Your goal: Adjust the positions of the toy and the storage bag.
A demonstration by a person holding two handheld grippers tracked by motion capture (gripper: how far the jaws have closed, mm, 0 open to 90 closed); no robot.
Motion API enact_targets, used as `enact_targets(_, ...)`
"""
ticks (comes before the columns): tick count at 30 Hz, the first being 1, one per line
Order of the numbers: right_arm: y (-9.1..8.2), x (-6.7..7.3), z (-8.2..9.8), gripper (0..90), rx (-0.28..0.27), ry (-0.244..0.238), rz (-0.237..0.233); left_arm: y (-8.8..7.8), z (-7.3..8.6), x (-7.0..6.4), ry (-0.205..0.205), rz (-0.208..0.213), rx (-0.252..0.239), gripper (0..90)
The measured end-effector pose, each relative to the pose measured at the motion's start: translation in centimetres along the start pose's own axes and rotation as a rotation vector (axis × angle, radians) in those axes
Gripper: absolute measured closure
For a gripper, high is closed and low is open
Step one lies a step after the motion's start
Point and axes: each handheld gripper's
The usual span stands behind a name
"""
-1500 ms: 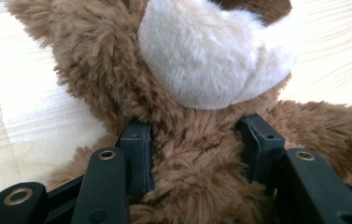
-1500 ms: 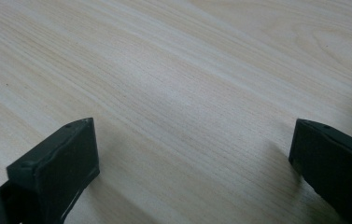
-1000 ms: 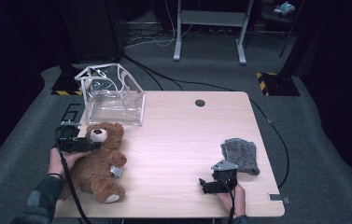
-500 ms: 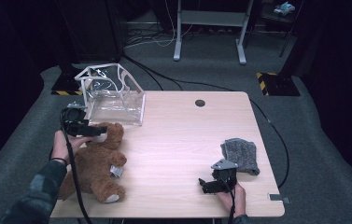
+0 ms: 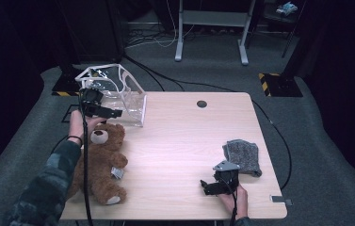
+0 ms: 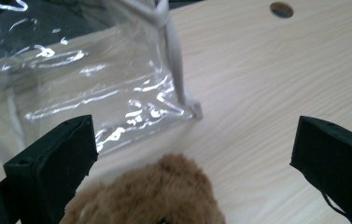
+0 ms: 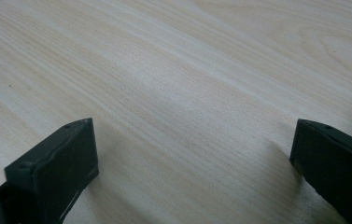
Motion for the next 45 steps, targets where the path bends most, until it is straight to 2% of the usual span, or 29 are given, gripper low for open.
enact_targets(1,0.0,0.0,0.0,0.1,0.000,0.000,0.000,0.0,0.0,0.0,0.000,0.000,0.000,0.0)
enact_targets(4,0.0,0.0,0.0,0.1,0.000,0.001,-0.001,0.9,-1.4,0.1,0.041,-0.023,0.016,0.1)
enact_targets(7,0.0,0.0,0.0,0.1,0.000,0.001,-0.001,1.3,-2.0,0.0,0.041,-0.033,0.004,3.4)
enact_targets(10,0.0,0.0,0.0,0.1,0.000,0.001,-0.001,1.8,-3.1,0.1,0.053,-0.016,0.004,2.7)
enact_targets(13,0.0,0.0,0.0,0.1,0.000,0.000,-0.002,2.1,-3.9,0.2,0.060,-0.022,-0.003,3.4)
enact_targets(14,0.0,0.0,0.0,0.2,-0.001,0.001,-0.002,2.2,-4.4,0.4,0.048,-0.021,-0.023,3.4)
enact_targets(17,0.0,0.0,0.0,0.2,-0.001,0.000,-0.002,2.2,-5.0,0.6,0.053,-0.027,-0.046,6.0)
enact_targets(19,0.0,0.0,0.0,0.2,0.000,0.000,-0.002,2.4,-5.5,0.8,0.052,-0.012,-0.044,6.3)
enact_targets(21,0.0,0.0,0.0,0.2,-0.001,0.000,-0.002,2.7,-5.9,1.0,0.063,-0.018,-0.048,11.6)
enact_targets(22,0.0,0.0,0.0,0.2,-0.001,0.000,-0.002,3.1,-6.2,0.8,0.069,-0.044,-0.050,15.6)
enact_targets(25,0.0,0.0,0.0,0.2,-0.001,0.000,-0.002,3.6,-6.5,0.9,0.063,-0.046,-0.045,18.6)
enact_targets(28,0.0,0.0,0.0,0.2,-0.001,0.000,-0.002,4.0,-6.7,1.1,0.054,-0.061,-0.055,25.7)
enact_targets(30,0.0,0.0,0.0,0.3,-0.001,0.000,-0.002,4.5,-6.9,1.2,0.057,-0.073,-0.037,31.6)
enact_targets(37,0.0,0.0,0.0,0.5,-0.001,-0.001,-0.003,5.9,-6.8,1.4,0.054,-0.101,-0.003,40.7)
enact_targets(38,0.0,0.0,0.0,0.5,-0.001,-0.001,-0.003,6.2,-6.8,1.4,0.062,-0.093,-0.002,42.8)
enact_targets(39,0.0,0.0,0.0,0.6,-0.001,-0.001,-0.003,6.3,-6.9,1.3,0.069,-0.118,0.019,46.2)
enact_targets(45,0.0,0.0,0.0,1.2,-0.003,-0.001,-0.004,7.1,-6.3,1.1,0.073,-0.146,0.013,61.9)
Point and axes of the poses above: each handheld gripper's, and its own axes: y roughly forward along the jaws, z roughly out of its underside, x roughly to its left, and after that the axes turned 11 degrees about y, right-handed
